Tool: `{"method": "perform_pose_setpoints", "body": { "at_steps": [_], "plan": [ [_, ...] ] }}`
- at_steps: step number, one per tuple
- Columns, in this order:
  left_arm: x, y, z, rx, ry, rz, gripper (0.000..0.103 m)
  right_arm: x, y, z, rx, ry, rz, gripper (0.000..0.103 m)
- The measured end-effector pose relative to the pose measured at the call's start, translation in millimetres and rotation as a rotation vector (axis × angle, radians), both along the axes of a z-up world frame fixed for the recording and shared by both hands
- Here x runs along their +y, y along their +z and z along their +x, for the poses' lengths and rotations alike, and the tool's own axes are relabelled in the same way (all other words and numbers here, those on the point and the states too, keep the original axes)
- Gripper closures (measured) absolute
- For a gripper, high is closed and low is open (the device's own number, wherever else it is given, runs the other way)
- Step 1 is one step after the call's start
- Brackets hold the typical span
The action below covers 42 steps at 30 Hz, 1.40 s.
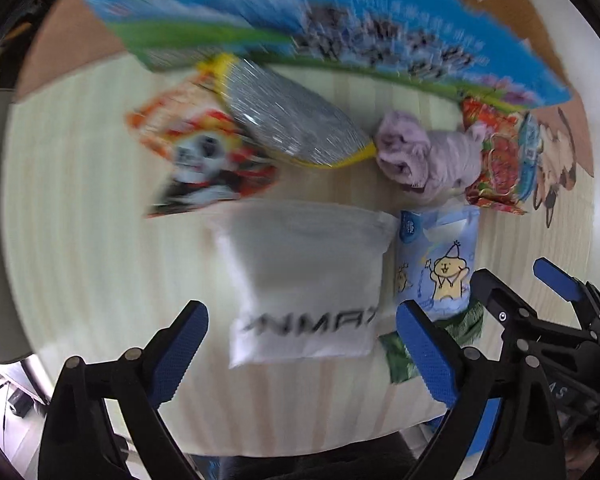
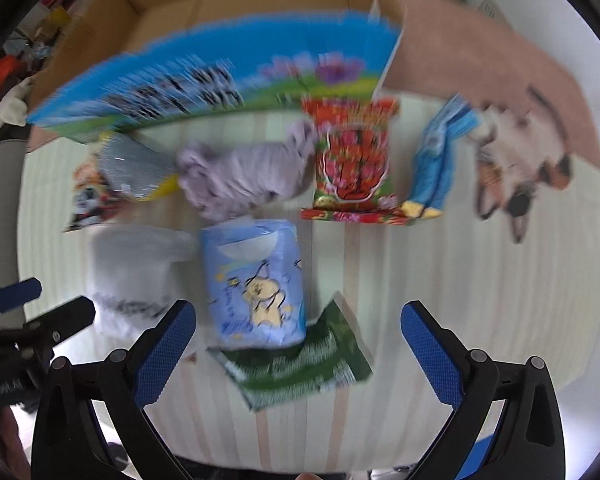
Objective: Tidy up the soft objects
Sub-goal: 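Grasp the white ONMAX pouch with the left tool while the right tool grasps the blue tissue pack, then lower both packs into the cardboard box and open both tools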
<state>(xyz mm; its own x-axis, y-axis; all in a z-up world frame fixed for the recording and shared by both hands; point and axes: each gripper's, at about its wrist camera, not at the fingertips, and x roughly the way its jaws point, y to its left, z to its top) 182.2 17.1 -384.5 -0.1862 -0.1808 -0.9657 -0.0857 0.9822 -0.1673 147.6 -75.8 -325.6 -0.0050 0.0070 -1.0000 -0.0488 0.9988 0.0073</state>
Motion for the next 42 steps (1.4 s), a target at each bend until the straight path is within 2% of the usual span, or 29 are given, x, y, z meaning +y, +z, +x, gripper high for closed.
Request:
{"method": "perform_pose_setpoints", "body": {
  "at_steps": [4,7,8,9,11,15,18,22,25,27,28,30,31,32,34,35,36,41,42],
  "plan": [
    [-13,-34,1,0.052,-0.026,0.026,0.007,-13,-29,6,0.03,-0.019,-0.051,0.0],
    [-22,-50,-5,0.072,-0.107,0.088,0.007,-27,-38,9,0.037,-0.051,-0.036,0.0],
    [-22,-54,-7,0.068,-0.119,0.095,0.015,-29,-40,9,0.036,-0.054,-0.038,0.0],
    [-21,-53,-8,0.062,-0.124,0.099,0.015,-31,-43,10,0.04,-0.058,-0.031,0.0],
    [-15,-48,-11,0.038,-0.13,0.092,0.024,-30,-49,10,0.057,-0.062,-0.015,0.0],
    [16,-49,-19,0.017,-0.084,0.156,0.024,-14,-66,12,0.082,-0.058,0.034,0.0],
    [35,-52,-22,0.032,-0.027,0.125,0.021,6,-81,15,0.119,-0.058,0.072,0.0],
    [34,-47,-19,0.012,-0.041,0.149,0.023,32,-114,18,0.16,-0.039,0.055,0.0],
    [41,-34,-22,-0.011,-0.024,0.129,0.027,43,-132,17,0.157,-0.047,0.002,0.0],
    [53,-21,-33,-0.036,-0.004,0.123,0.028,46,-134,16,0.134,-0.06,-0.022,0.005],
    [59,-15,-36,-0.05,0.006,0.126,0.028,47,-133,17,0.127,-0.071,-0.029,0.01],
    [69,1,-43,-0.066,0.017,0.122,0.029,43,-121,14,0.115,-0.075,-0.04,0.027],
    [74,10,-44,-0.077,0.018,0.121,0.029,44,-118,12,0.114,-0.08,-0.04,0.042],
    [77,17,-46,-0.091,0.016,0.123,0.029,46,-117,11,0.117,-0.084,-0.032,0.049],
    [87,50,-40,-0.115,0.012,0.123,0.029,47,-109,11,0.117,-0.097,-0.016,0.054],
    [81,54,-39,-0.131,0.011,0.117,0.029,45,-102,12,0.113,-0.102,-0.017,0.055],
    [65,65,-42,-0.143,0.008,0.109,0.029,40,-88,15,0.106,-0.109,-0.013,0.056],
    [57,133,-27,-0.238,-0.03,0.068,0.029,30,-36,12,0.063,-0.14,0.074,0.057],
    [60,138,-25,-0.247,-0.027,0.051,0.029,28,-23,12,0.046,-0.138,0.09,0.057]
  ]
}}
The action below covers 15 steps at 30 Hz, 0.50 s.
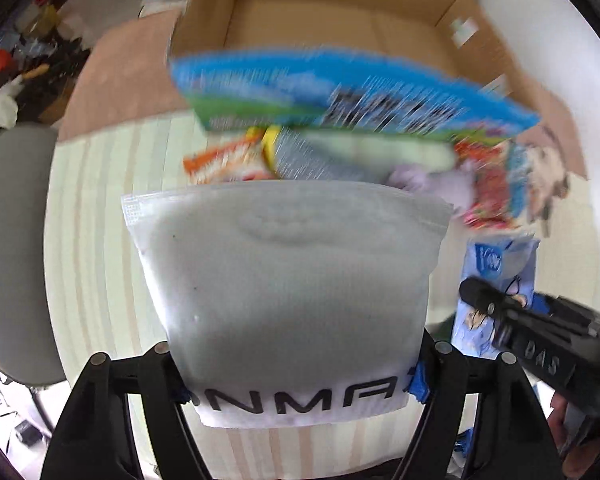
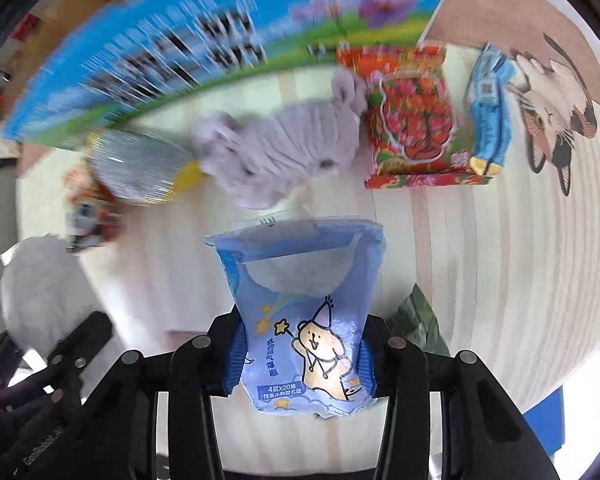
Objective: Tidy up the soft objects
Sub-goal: 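Lower both packs into the cardboard box and open both tools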
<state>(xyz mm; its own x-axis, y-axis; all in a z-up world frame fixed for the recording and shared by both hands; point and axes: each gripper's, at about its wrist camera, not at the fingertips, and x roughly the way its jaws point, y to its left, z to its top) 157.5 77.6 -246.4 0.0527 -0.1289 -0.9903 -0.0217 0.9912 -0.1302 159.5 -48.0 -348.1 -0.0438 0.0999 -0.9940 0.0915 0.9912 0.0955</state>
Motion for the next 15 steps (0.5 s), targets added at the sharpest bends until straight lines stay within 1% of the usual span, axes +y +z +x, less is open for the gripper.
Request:
{"method": "perform_pose_setpoints", "body": {
  "at_steps": [1,3,4,5,7,9,11,12,14,15],
  "plan": [
    [1,15,6,-0.01,0.005,-0.028,0.029,-2,11,2,-0.015,-0.001,0.015,0.057],
    [5,33,18,-0.033,0.009,-0.07,0.029,-10,38,8,-0.045,-0.003,0.051,0.057],
    [-2,32,28,-0.045,0.006,-0.08,0.029,-10,51,8,-0.056,-0.003,0.063,0.057],
    [-3,47,43,-0.06,-0.001,-0.087,0.029,-11,69,7,-0.075,-0.001,0.076,0.057],
    [-14,58,70,-0.073,-0.018,-0.087,0.029,-20,97,23,-0.102,0.017,0.086,0.057],
    [-19,60,109,-0.096,-0.019,-0.043,0.029,-20,124,44,-0.124,0.049,0.1,0.057],
    [-18,51,145,-0.1,0.001,-0.027,0.029,-19,139,77,-0.147,0.095,0.09,0.057],
    [-15,42,166,-0.086,0.01,-0.027,0.029,-18,143,92,-0.16,0.111,0.081,0.057],
    [-18,20,206,-0.039,0.027,-0.031,0.029,-15,140,131,-0.175,0.148,0.069,0.057],
    [-20,3,218,-0.013,0.029,-0.034,0.029,-15,135,148,-0.175,0.156,0.083,0.057]
  ]
}}
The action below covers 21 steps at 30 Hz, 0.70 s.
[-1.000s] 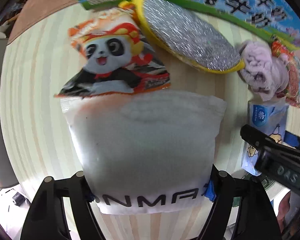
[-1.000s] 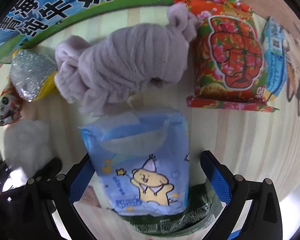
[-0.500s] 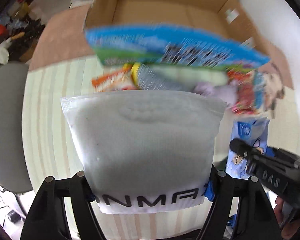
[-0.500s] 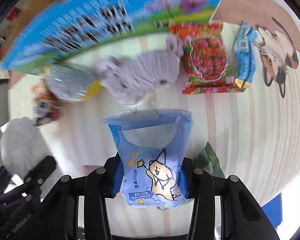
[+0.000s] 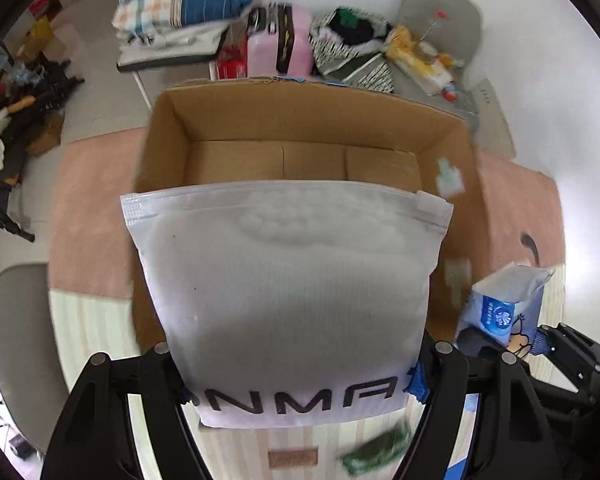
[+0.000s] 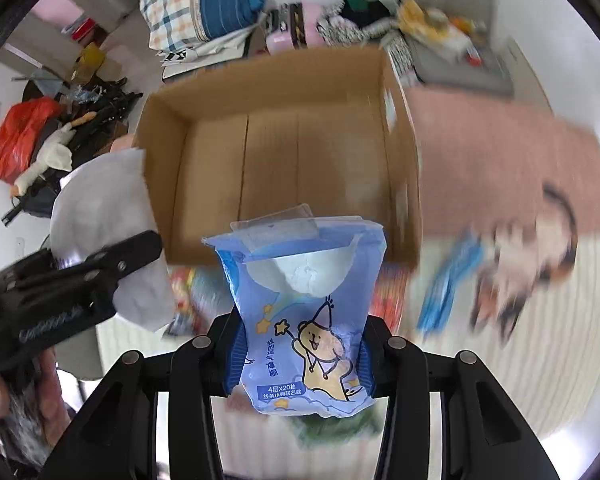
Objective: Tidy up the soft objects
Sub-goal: 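Lower both packs into the cardboard box and open both tools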
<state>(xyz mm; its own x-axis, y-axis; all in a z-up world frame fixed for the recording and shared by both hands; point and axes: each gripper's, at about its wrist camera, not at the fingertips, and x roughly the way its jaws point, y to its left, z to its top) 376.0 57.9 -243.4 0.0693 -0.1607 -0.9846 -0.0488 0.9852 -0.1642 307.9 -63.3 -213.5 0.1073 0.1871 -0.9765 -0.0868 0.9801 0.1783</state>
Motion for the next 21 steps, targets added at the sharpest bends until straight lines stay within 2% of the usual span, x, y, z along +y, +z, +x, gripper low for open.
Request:
{"method": "perform_pose_setpoints", "body": {
  "at_steps": [3,5,8,14,19,21],
  "plan": [
    [-5,-46,40,0.081,0.017,-0.021,0.029,2,-37,62,0.031,0.002,0.017,0.057],
    [-3,-70,65,0.126,0.051,-0.063,0.029,-2,-67,91,0.057,-0.002,0.019,0.057],
    [-8,-98,80,0.164,0.074,-0.087,0.029,-6,-108,125,0.093,0.011,0.014,0.057],
    [-15,-119,97,0.206,0.017,-0.09,0.029,-9,-153,162,0.11,0.036,-0.03,0.056],
    [-23,-128,107,0.198,-0.04,-0.08,0.027,-5,-163,175,0.096,0.047,-0.038,0.055],
    [-25,-134,109,0.219,-0.042,-0.076,0.027,-1,-164,179,0.077,0.061,-0.05,0.055]
  ]
}}
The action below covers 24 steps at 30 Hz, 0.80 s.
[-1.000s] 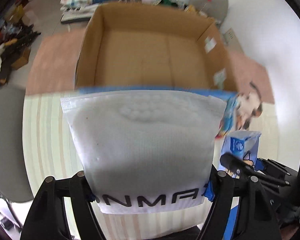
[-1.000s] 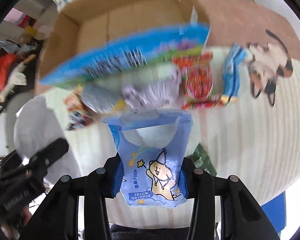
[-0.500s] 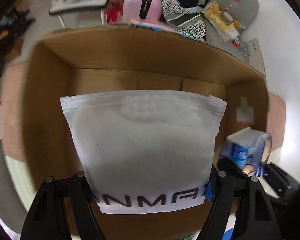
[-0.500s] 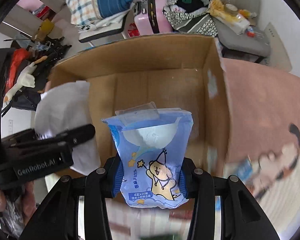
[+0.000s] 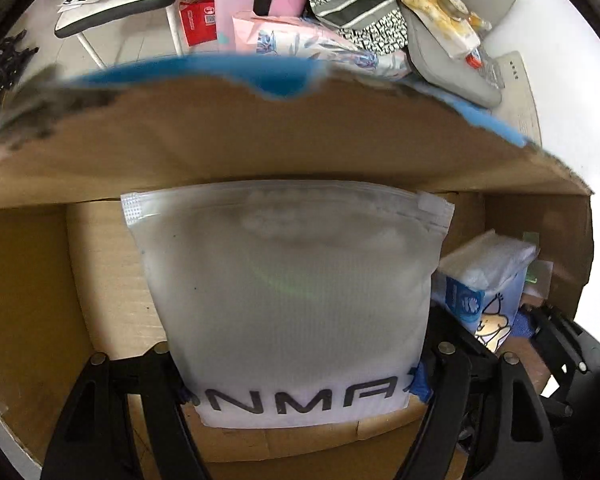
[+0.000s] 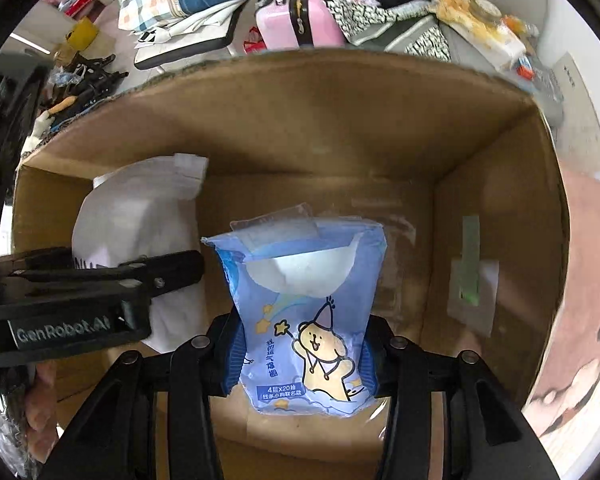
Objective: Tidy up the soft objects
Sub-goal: 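Lower both packs into the cardboard box and open both tools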
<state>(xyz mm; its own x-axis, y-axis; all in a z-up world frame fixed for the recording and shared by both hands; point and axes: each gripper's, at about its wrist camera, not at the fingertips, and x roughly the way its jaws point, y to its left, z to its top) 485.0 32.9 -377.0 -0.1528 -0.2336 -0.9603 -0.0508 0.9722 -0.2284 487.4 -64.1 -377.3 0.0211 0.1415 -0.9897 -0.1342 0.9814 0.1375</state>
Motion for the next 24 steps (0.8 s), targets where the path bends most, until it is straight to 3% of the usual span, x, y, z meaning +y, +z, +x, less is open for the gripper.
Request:
{"method": "perform_pose_setpoints", "body": {
  "at_steps": [3,4,6,10,13,16,20,24],
  "plan": [
    [7,-6,0,0.055,0.065,-0.026,0.027,8,-2,1,-0.007,0.017,-0.007,0.05],
    [10,-6,0,0.062,0.08,-0.03,0.026,10,-2,-1,-0.005,0.019,-0.011,0.04],
    [12,-1,-1,0.045,0.081,-0.004,0.025,8,-4,0,-0.003,0.012,-0.01,0.029],
    [12,25,-4,-0.035,0.034,0.097,0.004,9,2,-4,0.002,0.002,-0.006,0.022],
    [17,53,-15,-0.117,0.018,0.16,0.001,15,16,-14,-0.008,0.006,-0.032,0.015],
    [29,82,-30,-0.18,0.022,0.197,0.001,18,32,-26,-0.025,0.0,-0.064,0.0],
    [45,114,-55,-0.242,0.048,0.201,0.001,16,55,-43,-0.07,-0.021,-0.074,0.0],
    [39,121,-63,-0.288,0.072,0.215,0.001,15,75,-64,-0.105,-0.025,-0.085,0.0]
  ]
}}
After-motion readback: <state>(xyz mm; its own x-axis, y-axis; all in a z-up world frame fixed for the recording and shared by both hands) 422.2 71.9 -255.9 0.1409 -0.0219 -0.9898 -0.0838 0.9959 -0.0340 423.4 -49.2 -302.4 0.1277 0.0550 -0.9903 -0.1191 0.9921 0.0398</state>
